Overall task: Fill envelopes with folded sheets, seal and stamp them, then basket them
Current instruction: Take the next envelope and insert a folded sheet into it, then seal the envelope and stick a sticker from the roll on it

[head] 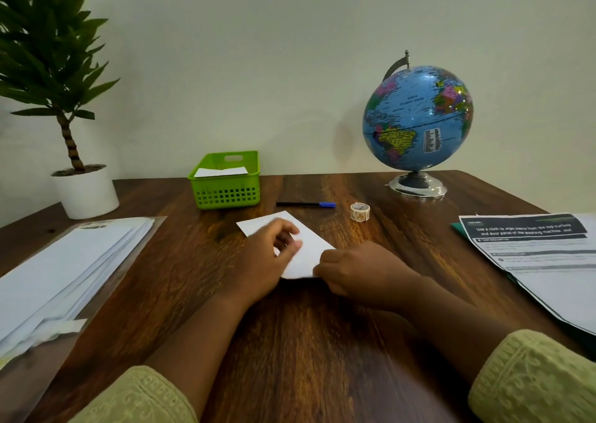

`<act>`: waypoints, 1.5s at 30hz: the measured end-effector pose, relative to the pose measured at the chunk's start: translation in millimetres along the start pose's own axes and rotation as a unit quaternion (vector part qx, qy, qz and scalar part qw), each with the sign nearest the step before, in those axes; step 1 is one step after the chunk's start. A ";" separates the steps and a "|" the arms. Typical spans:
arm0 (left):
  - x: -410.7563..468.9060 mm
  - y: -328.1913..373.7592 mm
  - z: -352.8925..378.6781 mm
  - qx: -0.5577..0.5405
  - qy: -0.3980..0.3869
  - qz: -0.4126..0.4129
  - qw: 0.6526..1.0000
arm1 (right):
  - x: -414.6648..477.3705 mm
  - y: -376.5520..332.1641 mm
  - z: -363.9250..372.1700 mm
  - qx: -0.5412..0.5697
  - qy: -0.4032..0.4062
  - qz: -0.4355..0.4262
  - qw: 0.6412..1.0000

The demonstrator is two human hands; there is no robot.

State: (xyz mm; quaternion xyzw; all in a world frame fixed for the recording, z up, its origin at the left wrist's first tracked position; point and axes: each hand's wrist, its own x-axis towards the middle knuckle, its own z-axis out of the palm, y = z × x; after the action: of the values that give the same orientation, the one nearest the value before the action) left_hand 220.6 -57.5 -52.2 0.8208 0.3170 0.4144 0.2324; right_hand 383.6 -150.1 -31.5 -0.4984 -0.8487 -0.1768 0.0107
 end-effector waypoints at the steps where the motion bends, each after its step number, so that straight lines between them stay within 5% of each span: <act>1: 1.4 0.6 -3.3 -0.011 0.073 0.021 0.997 | -2.8 0.7 -0.9 0.019 0.045 0.024 0.998; 4: 2.1 2.0 -11.4 0.011 0.199 0.112 0.973 | -10.8 3.8 -1.8 0.125 0.286 0.132 0.941; 7: -3.5 8.4 -9.4 0.086 0.201 0.185 0.958 | -9.8 12.7 -4.8 0.305 0.449 0.292 0.788; 10: -6.7 17.0 -2.8 0.156 0.155 0.236 0.947 | -10.3 26.2 -4.6 0.604 0.408 0.369 0.577; 11: -6.9 18.4 -1.7 0.175 0.130 0.249 0.944 | -12.1 29.2 -3.5 0.658 0.359 0.392 0.533; 12: -7.3 18.6 0.1 0.191 0.104 0.259 0.941 | -14.9 31.8 1.0 0.673 0.300 0.421 0.529; 16: -7.6 10.1 4.9 0.253 -0.043 0.225 0.940 | -14.2 38.2 23.0 0.467 0.084 0.496 0.727; 21: -6.0 -10.8 14.8 0.302 -0.233 0.151 0.912 | -3.8 37.7 35.0 0.309 0.063 0.433 0.844; 29: -1.4 -17.9 16.4 0.201 -0.293 0.092 0.930 | 12.2 77.6 57.8 0.170 0.119 0.480 0.853; 33: 0.5 -20.0 14.8 0.163 -0.296 0.067 0.939 | 19.0 105.9 71.0 0.218 0.152 0.505 0.821; 40: 1.0 -18.1 16.8 0.175 -0.293 0.055 0.938 | 41.7 122.0 87.4 0.155 0.101 0.479 0.858; 45: 1.7 -21.3 15.9 0.154 -0.298 0.063 0.940 | 37.5 124.6 84.3 0.219 0.144 0.486 0.834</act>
State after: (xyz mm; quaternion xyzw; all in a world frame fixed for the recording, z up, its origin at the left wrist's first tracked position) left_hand 227.6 -43.6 -73.7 0.9507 0.2410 0.1104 0.1607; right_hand 484.0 -37.4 -67.2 -0.8001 -0.5028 -0.0277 0.3260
